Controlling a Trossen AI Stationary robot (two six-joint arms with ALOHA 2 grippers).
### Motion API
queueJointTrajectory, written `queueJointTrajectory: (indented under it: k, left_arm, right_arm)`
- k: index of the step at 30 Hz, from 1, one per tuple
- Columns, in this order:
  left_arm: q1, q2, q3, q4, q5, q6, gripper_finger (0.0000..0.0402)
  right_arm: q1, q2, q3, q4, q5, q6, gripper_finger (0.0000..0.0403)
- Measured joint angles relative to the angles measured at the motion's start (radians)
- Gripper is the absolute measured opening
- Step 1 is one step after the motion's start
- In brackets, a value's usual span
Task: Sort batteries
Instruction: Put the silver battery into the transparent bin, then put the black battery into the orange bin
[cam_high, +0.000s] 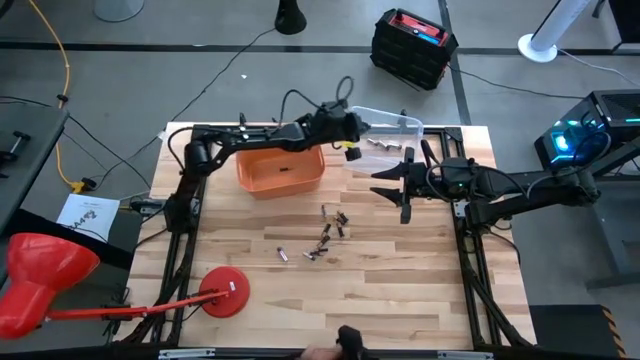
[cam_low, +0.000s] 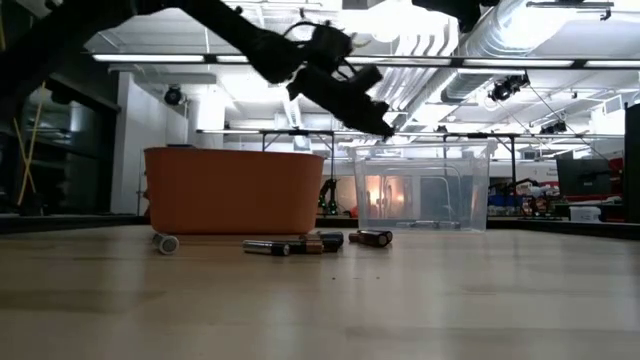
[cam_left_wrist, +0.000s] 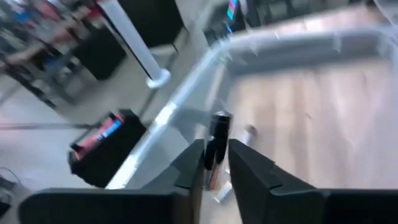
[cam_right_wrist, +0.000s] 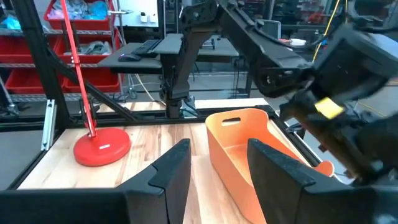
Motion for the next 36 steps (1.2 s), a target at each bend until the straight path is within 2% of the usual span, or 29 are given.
queueJointTrajectory:
  k: [8, 12, 15, 17, 19, 23, 25, 28, 30, 32, 36]
  left_arm:
    - [-0.061, -0.072, 0.037, -0.246, -0.009, 0.017, 0.0136]
    - [-0.092, -0.180, 0.037, -0.577, -0.012, -0.058, 0.0148]
    - [-0.120, -0.287, 0.000, -0.830, 0.138, -0.184, 0.0146]
    - [-0.160, -0.370, -0.087, -0.867, 0.244, -0.245, 0.0142]
    - [-0.226, -0.456, -0.209, -0.779, 0.266, -0.281, 0.0137]
    - [-0.377, -0.609, -0.494, -0.418, 0.241, -0.369, 0.0131]
    - [-0.449, -0.646, -0.624, -0.234, 0.169, -0.389, 0.0131]
    - [-0.525, -0.671, -0.778, -0.019, -0.011, -0.383, 0.0131]
    - [-0.548, -0.679, -0.839, 0.090, -0.140, -0.364, 0.0131]
    - [-0.550, -0.682, -0.867, 0.131, -0.237, -0.354, 0.0131]
    - [-0.529, -0.684, -0.872, 0.138, -0.286, -0.366, 0.0131]
  right_arm:
    - [0.000, 0.000, 0.000, -0.007, 0.000, 0.002, 0.0154]
    - [0.000, 0.000, 0.000, -0.018, 0.019, 0.021, 0.0154]
    - [0.000, 0.002, 0.000, -0.080, 0.023, 0.063, 0.0154]
    - [0.000, 0.015, 0.000, -0.128, 0.023, 0.087, 0.0154]
    - [0.000, 0.047, 0.000, -0.163, 0.023, 0.113, 0.0154]
    - [0.000, 0.161, 0.000, -0.186, -0.012, 0.159, 0.0154]
    - [0.000, 0.234, 0.000, -0.185, -0.026, 0.176, 0.0154]
    - [-0.004, 0.362, 0.000, -0.163, -0.004, 0.224, 0.0154]
    - [-0.017, 0.453, 0.000, -0.131, 0.029, 0.260, 0.0154]
    - [-0.037, 0.540, 0.000, -0.075, 0.032, 0.287, 0.0154]
    - [-0.076, 0.684, 0.000, 0.027, 0.004, 0.320, 0.0154]
